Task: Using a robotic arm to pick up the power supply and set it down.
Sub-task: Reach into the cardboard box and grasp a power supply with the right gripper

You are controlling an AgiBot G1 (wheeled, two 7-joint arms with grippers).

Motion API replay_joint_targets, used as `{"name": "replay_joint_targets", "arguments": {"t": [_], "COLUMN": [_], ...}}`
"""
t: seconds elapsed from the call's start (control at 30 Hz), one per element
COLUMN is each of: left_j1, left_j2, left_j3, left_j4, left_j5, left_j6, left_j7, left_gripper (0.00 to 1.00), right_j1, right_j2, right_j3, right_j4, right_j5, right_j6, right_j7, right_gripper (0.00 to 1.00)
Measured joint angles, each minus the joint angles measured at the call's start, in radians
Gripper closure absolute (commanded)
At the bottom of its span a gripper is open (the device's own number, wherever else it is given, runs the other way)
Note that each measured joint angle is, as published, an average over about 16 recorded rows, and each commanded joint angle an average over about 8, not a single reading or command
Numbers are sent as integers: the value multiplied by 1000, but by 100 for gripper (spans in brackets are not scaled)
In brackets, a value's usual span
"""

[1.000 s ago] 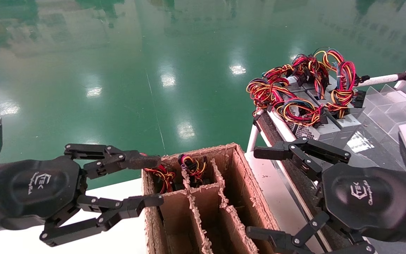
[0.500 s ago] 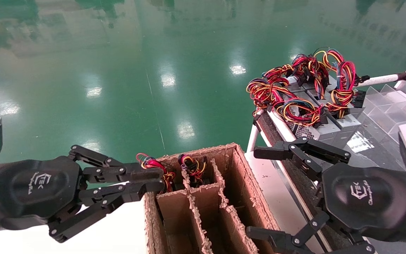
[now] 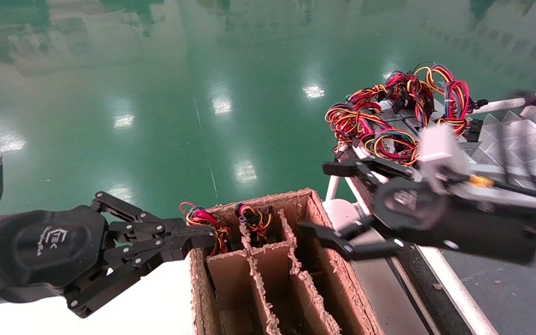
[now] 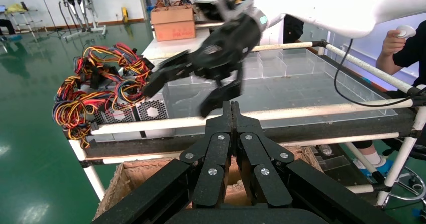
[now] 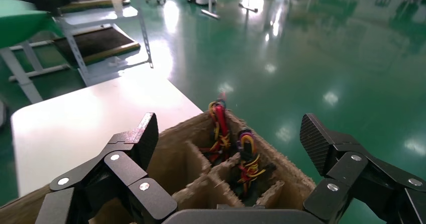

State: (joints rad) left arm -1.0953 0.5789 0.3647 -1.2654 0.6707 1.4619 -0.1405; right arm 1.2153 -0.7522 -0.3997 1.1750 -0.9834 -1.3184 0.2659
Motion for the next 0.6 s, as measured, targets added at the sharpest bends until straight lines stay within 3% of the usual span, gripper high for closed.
{"name": "replay_joint_targets", "arguments": {"t": [0.23, 0.27, 0.6], "left_j1": [0, 0, 0], "left_j2": [0, 0, 0], "left_j3": [0, 0, 0], "left_j4": [0, 0, 0], "left_j5": [0, 0, 0], "left_j6": [0, 0, 0], "left_j7": [0, 0, 0], "left_gripper": [11, 3, 0], "right_j1": [68, 75, 128], "right_j2": [-63, -71, -173], "right_j3": [-59, -66, -141], "right_j4": [-44, -51, -170], "right_j5": [-95, -105, -212], "right_j6": [35, 38, 78], "right_j7": [43, 49, 108], "right_gripper": [0, 0, 0]}}
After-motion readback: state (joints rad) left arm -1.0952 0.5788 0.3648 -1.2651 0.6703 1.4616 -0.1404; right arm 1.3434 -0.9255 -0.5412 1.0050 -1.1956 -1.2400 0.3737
